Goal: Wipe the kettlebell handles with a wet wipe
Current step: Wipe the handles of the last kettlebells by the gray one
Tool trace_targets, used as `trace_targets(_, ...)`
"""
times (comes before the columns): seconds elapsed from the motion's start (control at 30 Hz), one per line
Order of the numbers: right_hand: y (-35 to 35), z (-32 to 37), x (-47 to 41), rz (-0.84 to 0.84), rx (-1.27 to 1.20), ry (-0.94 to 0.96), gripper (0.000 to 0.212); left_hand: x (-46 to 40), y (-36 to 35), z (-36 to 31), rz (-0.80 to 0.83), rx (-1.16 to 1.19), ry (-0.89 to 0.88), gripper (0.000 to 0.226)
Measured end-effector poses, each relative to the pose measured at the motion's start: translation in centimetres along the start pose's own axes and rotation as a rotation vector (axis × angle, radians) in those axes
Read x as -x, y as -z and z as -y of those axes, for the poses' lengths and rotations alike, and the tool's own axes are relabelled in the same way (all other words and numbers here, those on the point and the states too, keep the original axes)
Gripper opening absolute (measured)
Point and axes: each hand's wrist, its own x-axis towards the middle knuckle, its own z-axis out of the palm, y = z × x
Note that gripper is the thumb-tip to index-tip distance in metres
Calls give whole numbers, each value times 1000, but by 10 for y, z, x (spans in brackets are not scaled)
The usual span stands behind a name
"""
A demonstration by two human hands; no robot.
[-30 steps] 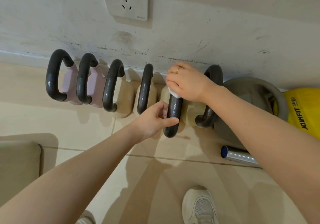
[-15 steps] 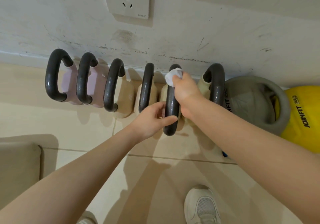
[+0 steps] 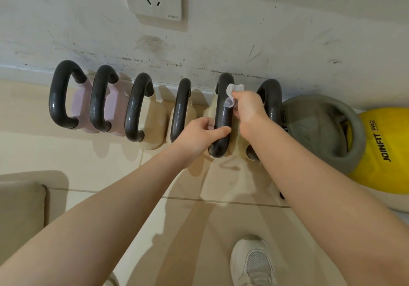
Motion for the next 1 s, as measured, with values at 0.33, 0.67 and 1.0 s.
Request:
trace_targets(0.33, 1, -48, 21, 8, -85, 240, 18, 3, 17, 1, 93, 62, 123, 8)
trace_targets(0.67, 16, -122, 44, 90, 272, 519, 24, 9, 18, -5, 27, 48, 183, 16)
trace_targets(1.0, 17, -119, 46, -11, 325, 479, 32, 1, 16, -3, 19, 81, 303, 6)
